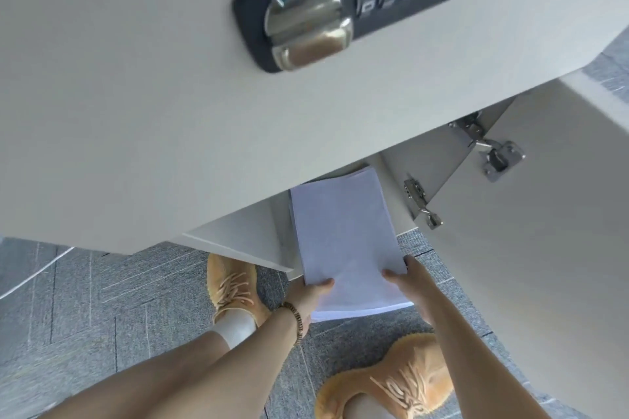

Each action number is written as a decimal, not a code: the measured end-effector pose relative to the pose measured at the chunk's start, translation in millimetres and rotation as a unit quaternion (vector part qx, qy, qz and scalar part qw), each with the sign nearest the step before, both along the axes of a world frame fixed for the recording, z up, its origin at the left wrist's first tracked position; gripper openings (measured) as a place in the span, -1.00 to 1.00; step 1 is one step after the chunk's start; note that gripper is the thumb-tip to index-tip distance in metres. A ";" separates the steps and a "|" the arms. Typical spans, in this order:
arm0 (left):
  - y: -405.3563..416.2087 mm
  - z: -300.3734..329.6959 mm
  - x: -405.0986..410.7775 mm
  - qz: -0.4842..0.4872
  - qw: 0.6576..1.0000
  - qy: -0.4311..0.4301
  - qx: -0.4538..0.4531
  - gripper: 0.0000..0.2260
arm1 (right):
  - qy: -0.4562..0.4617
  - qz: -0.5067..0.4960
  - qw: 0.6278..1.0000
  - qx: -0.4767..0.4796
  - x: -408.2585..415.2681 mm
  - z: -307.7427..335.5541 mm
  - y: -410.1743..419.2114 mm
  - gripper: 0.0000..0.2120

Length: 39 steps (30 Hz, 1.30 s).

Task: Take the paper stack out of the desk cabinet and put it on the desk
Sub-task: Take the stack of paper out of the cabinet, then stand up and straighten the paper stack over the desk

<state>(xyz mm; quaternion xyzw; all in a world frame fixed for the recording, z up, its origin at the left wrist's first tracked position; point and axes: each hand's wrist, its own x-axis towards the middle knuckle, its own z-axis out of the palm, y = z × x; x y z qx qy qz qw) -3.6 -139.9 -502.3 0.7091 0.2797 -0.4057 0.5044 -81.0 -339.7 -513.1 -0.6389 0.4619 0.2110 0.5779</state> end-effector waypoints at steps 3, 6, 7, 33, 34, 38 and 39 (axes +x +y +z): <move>3.7 38.5 -15.6 -0.046 0.998 -0.032 0.009 -0.75 | -0.008 -0.027 1.000 0.006 -17.2 30.4 7.2 -0.66; 11.2 85.6 -33.2 -0.104 0.994 -0.045 0.007 -0.83 | 0.001 -0.038 0.999 0.005 -39.4 73.8 18.7 -0.64; 14.0 102.6 -39.6 -0.111 0.993 -0.044 -0.001 -0.82 | 0.000 -0.042 0.999 0.011 -48.3 90.0 22.1 -0.64; 187.2 490.9 -206.3 -0.166 0.915 -0.193 -0.313 -0.75 | -0.325 -0.165 0.930 -0.047 -291.3 510.8 201.3 -0.57; 193.9 505.7 -207.5 -0.170 0.908 -0.205 -0.323 -0.76 | -0.334 -0.163 0.928 -0.044 -291.5 523.4 206.7 -0.56; 217.1 557.1 -203.0 -0.177 0.881 -0.257 -0.355 -0.75 | -0.377 -0.153 0.913 -0.038 -273.5 575.4 213.3 -0.56; 221.5 567.6 -199.5 -0.181 0.874 -0.269 -0.361 -0.73 | -0.389 -0.149 0.908 -0.040 -264.8 588.5 212.5 -0.58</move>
